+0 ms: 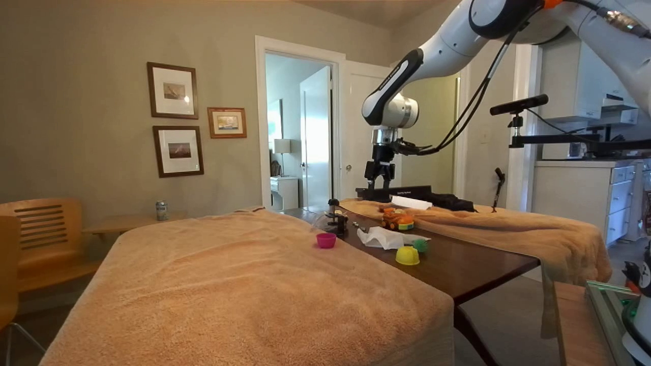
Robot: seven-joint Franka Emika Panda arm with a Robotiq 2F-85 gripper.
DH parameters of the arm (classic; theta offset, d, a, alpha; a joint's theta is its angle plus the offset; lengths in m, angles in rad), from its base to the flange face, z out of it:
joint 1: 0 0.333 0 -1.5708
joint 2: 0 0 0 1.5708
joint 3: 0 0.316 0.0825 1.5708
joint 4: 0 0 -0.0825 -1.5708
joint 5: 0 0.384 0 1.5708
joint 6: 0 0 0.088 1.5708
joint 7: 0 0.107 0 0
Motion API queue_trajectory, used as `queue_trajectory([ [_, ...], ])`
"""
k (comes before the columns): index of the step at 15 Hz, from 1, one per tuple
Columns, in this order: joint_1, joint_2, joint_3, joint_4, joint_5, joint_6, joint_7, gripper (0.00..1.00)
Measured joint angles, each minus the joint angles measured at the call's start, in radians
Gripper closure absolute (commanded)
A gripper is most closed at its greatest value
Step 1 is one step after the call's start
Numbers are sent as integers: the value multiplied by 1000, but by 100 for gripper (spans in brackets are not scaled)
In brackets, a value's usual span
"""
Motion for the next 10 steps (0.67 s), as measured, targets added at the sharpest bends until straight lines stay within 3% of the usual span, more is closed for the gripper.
queue_trajectory([
  [10, -1, 75, 48, 0, 2, 100, -36, 0],
])
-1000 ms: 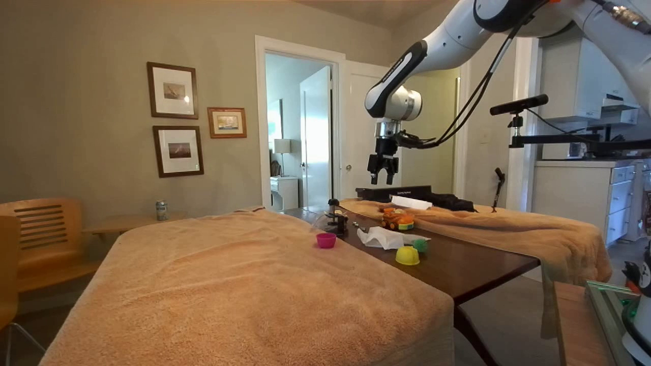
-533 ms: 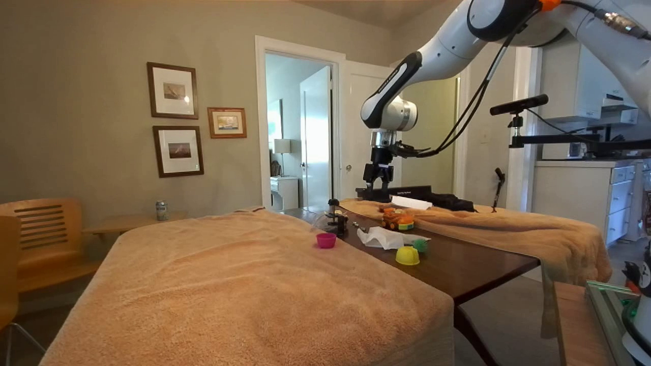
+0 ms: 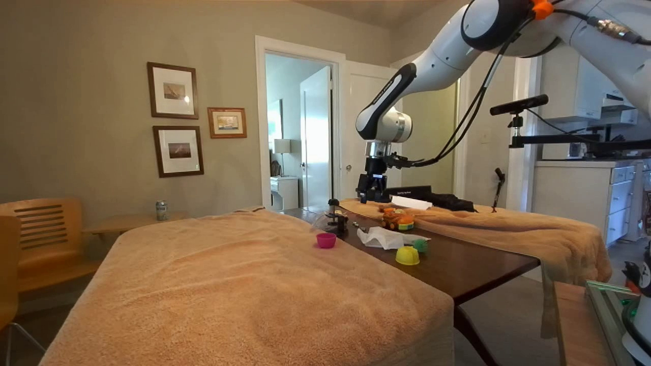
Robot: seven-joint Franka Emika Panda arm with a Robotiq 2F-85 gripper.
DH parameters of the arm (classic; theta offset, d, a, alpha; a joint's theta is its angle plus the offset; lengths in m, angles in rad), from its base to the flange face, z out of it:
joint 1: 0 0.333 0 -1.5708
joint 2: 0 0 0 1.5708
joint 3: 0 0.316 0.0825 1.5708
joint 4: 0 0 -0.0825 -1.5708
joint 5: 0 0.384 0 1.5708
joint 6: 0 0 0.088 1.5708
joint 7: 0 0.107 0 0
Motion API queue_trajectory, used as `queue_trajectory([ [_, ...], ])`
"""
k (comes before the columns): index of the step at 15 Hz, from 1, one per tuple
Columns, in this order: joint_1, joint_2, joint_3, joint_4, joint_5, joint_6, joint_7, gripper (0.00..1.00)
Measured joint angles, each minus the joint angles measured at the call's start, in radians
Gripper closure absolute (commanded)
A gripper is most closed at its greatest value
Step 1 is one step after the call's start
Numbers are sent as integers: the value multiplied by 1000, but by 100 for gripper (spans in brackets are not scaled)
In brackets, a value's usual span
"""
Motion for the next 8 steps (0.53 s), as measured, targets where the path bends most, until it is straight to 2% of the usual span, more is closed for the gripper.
queue_trajectory([
  [8, 3, 35, 14, 1, 0, 28, -6, 0],
])
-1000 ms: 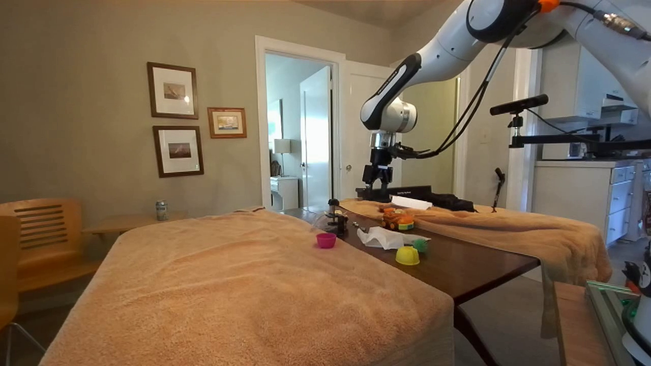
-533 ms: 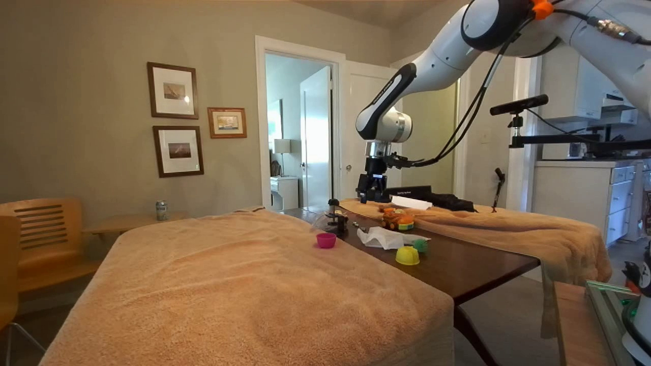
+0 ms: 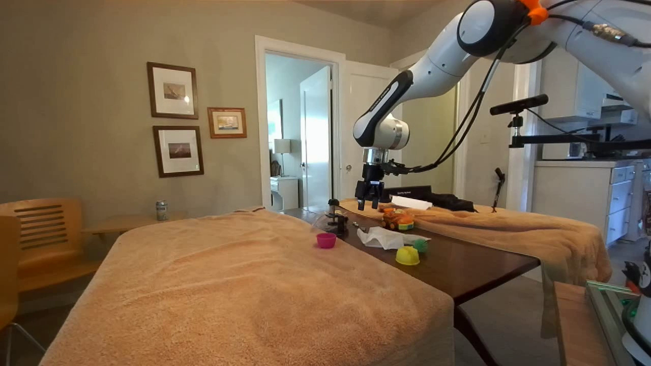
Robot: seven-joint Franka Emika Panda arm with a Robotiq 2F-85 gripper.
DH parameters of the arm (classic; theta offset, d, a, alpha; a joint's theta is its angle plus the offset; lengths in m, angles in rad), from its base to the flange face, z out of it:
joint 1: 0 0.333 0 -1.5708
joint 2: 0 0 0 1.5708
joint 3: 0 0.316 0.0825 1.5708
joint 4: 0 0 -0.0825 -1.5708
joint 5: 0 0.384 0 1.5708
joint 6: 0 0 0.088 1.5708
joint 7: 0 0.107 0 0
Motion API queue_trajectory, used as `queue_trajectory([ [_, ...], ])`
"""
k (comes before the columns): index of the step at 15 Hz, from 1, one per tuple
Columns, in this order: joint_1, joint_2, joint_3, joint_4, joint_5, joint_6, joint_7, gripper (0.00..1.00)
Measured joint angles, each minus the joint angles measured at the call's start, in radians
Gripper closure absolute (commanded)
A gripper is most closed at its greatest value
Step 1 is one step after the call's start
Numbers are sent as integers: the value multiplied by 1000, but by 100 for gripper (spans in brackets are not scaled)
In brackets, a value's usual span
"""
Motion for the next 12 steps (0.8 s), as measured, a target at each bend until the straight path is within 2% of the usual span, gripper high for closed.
queue_trajectory([
  [12, -19, 54, -2, -2, -1, 51, -52, 0],
])
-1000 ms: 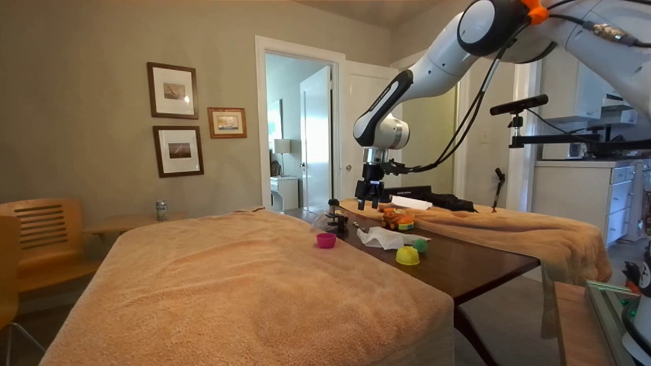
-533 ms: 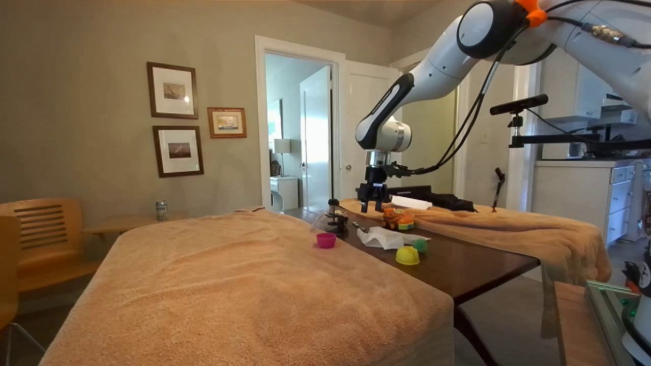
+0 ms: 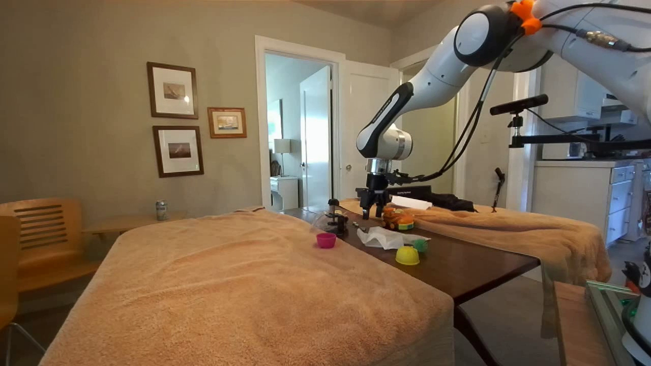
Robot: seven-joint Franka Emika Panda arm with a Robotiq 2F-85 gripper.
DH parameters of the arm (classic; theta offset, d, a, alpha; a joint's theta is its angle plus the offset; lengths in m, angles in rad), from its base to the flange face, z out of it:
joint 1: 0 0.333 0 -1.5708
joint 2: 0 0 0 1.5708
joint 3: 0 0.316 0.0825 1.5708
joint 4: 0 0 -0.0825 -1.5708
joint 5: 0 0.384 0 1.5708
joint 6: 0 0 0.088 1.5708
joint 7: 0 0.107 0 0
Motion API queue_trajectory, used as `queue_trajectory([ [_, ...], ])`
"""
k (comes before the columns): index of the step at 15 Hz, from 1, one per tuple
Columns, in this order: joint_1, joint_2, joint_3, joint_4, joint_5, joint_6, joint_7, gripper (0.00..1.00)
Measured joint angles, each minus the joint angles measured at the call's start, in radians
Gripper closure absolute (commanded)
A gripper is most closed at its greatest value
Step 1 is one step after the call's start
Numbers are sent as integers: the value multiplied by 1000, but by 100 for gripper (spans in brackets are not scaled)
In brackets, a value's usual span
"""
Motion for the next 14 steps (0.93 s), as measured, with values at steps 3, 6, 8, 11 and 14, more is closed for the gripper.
queue_trajectory([
  [3, 1, 11, 11, 2, 0, 24, -12, 0],
  [6, 3, 23, 19, 10, 0, 28, -16, 0],
  [8, 5, 31, 20, 18, -1, 28, -17, 0],
  [11, 8, 43, 20, 33, -1, 28, -17, 0],
  [14, 10, 58, 20, 52, -3, 28, -17, 0],
])
